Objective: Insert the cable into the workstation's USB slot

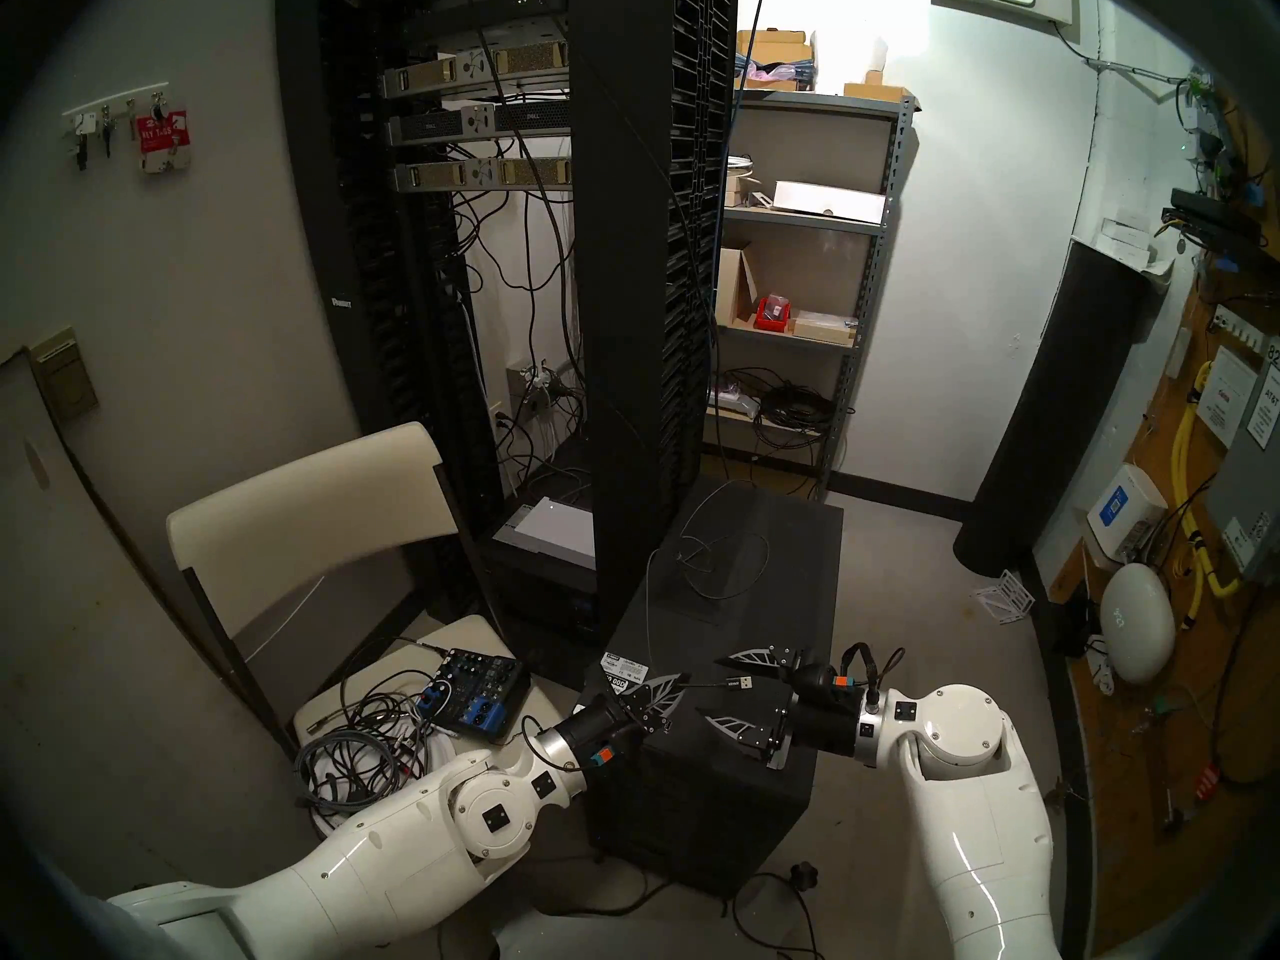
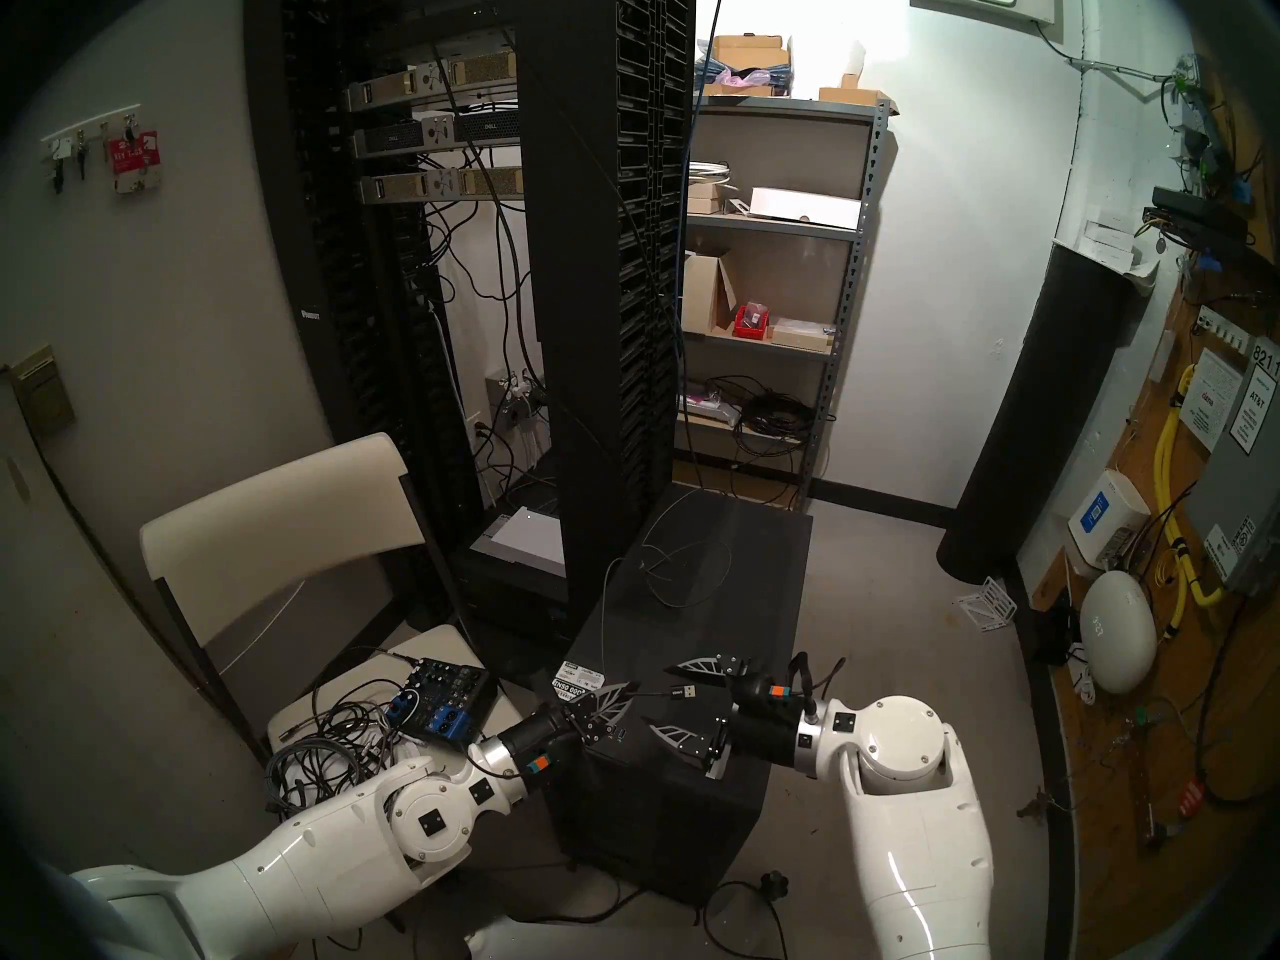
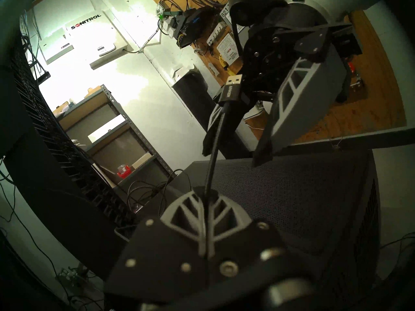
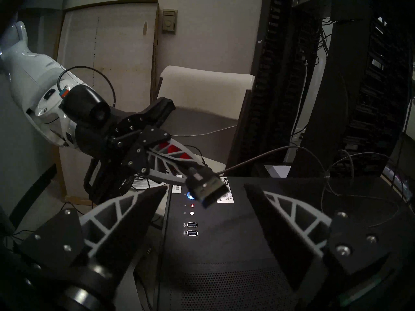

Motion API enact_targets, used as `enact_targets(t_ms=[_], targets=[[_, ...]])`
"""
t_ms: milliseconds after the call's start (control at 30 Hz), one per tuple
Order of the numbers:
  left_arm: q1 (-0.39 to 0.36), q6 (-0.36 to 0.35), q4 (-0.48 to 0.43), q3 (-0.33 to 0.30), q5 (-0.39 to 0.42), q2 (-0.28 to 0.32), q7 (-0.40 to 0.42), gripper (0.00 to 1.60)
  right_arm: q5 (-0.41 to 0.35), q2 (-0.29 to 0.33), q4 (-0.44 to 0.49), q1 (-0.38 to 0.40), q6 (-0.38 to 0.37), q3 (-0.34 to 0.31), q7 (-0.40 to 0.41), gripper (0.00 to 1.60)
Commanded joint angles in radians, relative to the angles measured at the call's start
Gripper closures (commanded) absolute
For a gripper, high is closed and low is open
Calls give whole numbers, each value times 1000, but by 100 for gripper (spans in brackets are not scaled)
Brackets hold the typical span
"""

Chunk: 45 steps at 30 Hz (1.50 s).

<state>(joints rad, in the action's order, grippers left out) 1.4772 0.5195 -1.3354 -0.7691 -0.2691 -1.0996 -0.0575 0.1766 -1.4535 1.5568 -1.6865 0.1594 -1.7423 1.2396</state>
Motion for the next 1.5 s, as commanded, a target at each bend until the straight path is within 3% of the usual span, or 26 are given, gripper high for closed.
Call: enact_targets(t_ms=[0, 133, 167, 200, 1000, 1067, 1133, 1167, 1200, 1233, 1467], targets=[[1, 2, -45, -4, 24, -15, 2, 160, -16, -26, 5, 23, 10, 7, -11, 20], [9, -5, -51, -8, 35, -18, 0, 160, -20, -29, -2, 29, 10, 11, -3, 41], [9, -7, -52, -8, 35, -18, 0, 160, -21, -30, -2, 29, 10, 12, -4, 70], [10, -8, -54, -9, 35, -18, 0, 160, -23, -32, -3, 28, 10, 11, -4, 80], [7, -27, -49, -10, 46, -16, -2, 160, -55, -43, 22, 23, 15, -5, 5, 82], [6, -28, -48, -9, 46, -17, -1, 160, -59, -44, 22, 23, 21, -7, 8, 88], [5, -31, -48, -7, 47, -18, -1, 160, -60, -47, 27, 22, 22, -7, 10, 110], [5, -31, -47, -6, 46, -19, -1, 160, -61, -50, 29, 21, 24, -7, 12, 128], [5, -33, -46, -5, 46, -19, 0, 160, -62, -51, 30, 21, 27, -7, 14, 133], [5, -33, -46, -4, 45, -20, 0, 160, -62, -53, 30, 21, 30, -6, 16, 160], [6, -36, -45, 4, 41, -20, 2, 160, -61, -64, 53, 16, 34, 4, 34, 160]])
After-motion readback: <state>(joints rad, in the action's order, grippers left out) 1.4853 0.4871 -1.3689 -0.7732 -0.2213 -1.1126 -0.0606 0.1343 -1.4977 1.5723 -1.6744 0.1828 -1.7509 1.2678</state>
